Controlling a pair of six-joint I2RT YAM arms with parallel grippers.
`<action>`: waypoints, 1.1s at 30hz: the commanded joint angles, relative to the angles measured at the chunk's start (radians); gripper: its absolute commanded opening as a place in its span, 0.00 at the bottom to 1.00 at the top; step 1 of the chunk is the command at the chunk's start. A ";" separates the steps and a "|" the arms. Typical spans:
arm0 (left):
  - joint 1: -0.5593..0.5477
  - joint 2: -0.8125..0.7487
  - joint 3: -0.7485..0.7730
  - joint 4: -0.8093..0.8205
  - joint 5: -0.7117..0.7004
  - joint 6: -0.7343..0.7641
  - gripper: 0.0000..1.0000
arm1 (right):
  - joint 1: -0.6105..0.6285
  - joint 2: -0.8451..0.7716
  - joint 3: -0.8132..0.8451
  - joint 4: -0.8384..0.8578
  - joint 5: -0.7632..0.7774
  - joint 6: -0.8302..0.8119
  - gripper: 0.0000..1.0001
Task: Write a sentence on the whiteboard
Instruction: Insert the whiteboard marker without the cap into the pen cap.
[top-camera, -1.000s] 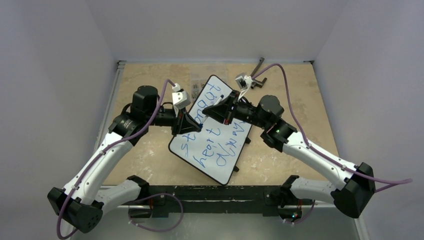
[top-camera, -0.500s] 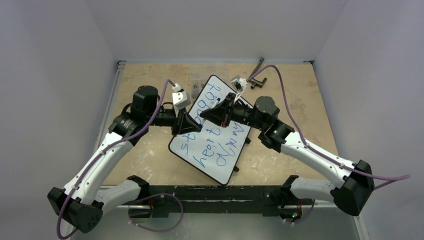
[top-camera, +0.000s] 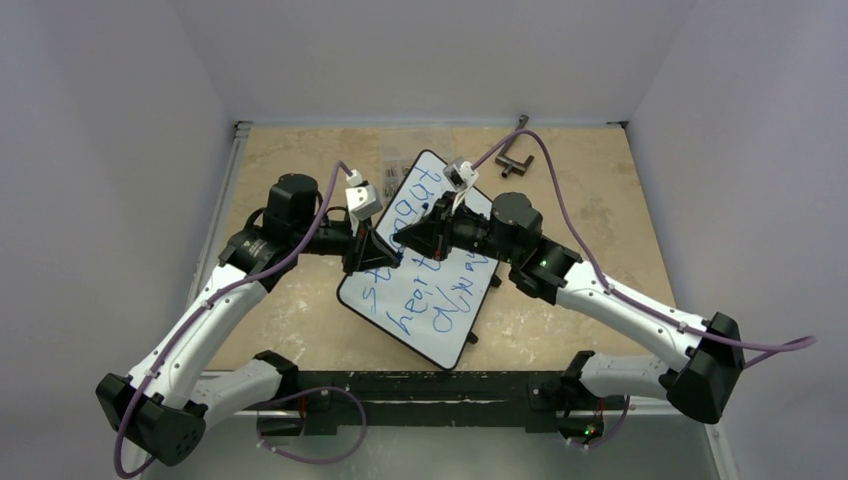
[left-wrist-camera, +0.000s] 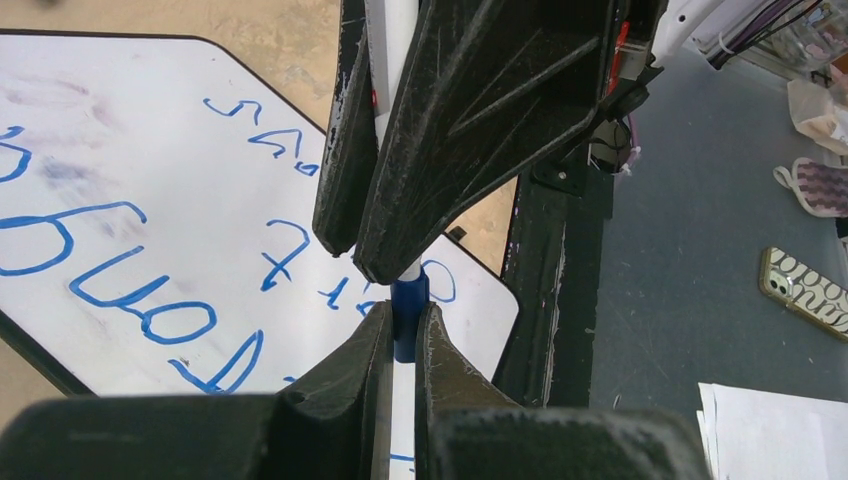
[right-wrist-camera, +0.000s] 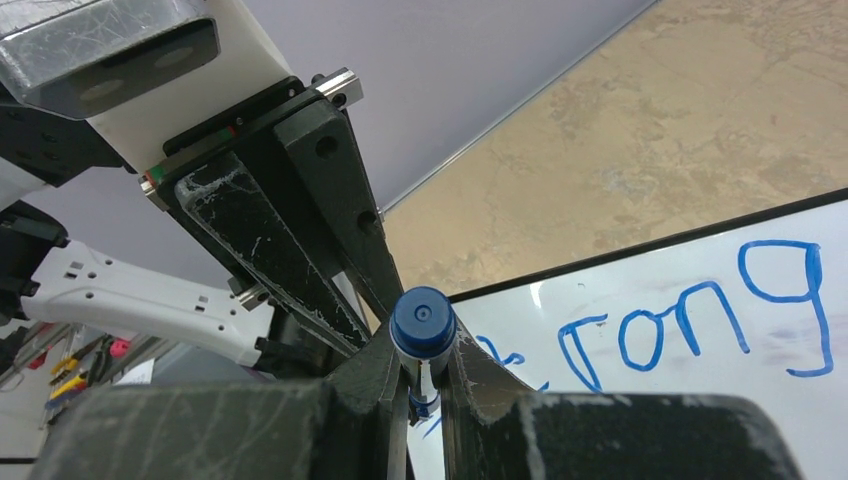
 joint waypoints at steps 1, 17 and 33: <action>-0.007 -0.006 0.003 0.061 0.021 0.021 0.00 | 0.027 0.018 0.052 -0.041 0.027 -0.029 0.00; -0.008 -0.033 -0.014 0.089 -0.022 0.004 0.00 | 0.076 0.065 0.064 -0.054 0.120 0.053 0.00; -0.008 -0.051 -0.006 0.222 -0.089 -0.083 0.00 | 0.142 0.141 0.146 -0.201 0.312 0.298 0.00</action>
